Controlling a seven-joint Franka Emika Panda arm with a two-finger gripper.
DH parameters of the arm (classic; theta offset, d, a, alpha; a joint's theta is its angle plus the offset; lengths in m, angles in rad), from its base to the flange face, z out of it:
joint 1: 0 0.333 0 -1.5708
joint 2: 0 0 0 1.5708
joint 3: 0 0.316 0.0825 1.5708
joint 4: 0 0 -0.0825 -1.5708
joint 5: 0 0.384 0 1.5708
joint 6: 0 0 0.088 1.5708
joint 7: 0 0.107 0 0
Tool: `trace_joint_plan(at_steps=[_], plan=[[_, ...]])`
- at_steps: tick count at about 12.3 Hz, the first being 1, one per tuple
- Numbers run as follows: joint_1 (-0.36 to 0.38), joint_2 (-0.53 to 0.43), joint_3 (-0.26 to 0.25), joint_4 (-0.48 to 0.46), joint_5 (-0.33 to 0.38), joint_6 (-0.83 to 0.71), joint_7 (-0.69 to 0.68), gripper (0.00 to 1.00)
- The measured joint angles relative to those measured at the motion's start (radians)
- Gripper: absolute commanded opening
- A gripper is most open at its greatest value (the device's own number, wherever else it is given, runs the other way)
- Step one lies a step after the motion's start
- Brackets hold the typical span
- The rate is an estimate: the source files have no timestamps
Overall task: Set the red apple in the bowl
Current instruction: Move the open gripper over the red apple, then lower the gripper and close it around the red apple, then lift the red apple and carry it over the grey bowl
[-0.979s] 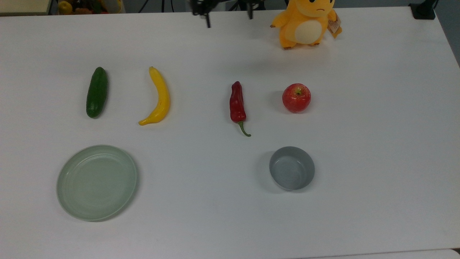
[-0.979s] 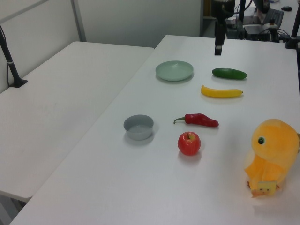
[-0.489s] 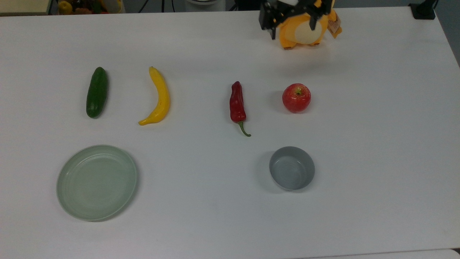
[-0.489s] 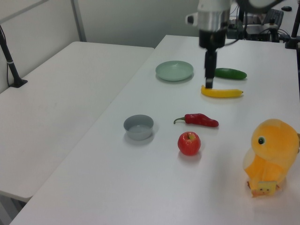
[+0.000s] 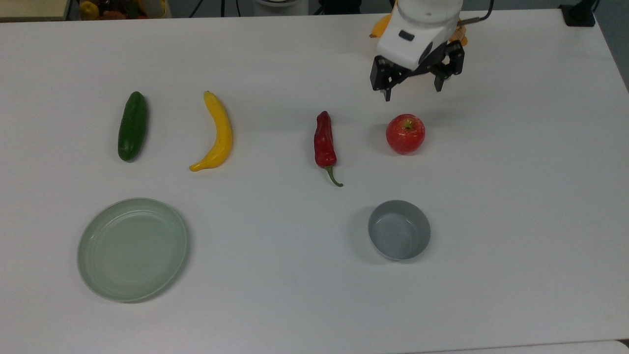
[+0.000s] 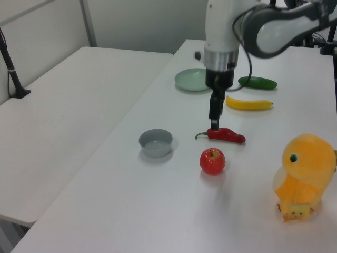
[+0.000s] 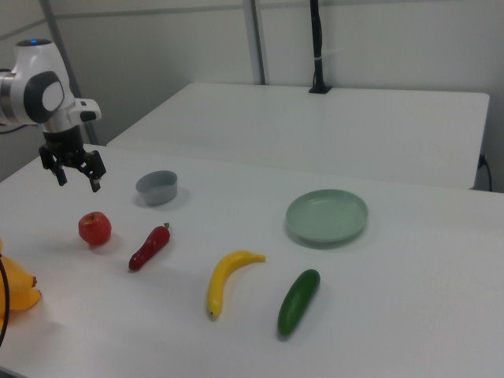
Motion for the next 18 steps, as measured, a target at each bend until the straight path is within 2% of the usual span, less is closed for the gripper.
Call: trace_joint_plan(at_steps=[6,13,14,15,17,18], plan=[[0.025,0.087,0.0,-0.027,-0.033,0.039,0.001,1.0],[0.034,0.167,0.001,-0.043,-0.109,0.111,0.036,1.0],[0.037,0.175,0.003,-0.043,-0.121,0.111,0.038,0.96],[0.039,0.18,0.005,-0.043,-0.127,0.111,0.038,0.86],[0.039,0.186,0.006,-0.043,-0.131,0.111,0.038,0.55],[0.04,0.188,0.007,-0.043,-0.137,0.111,0.038,0.48]])
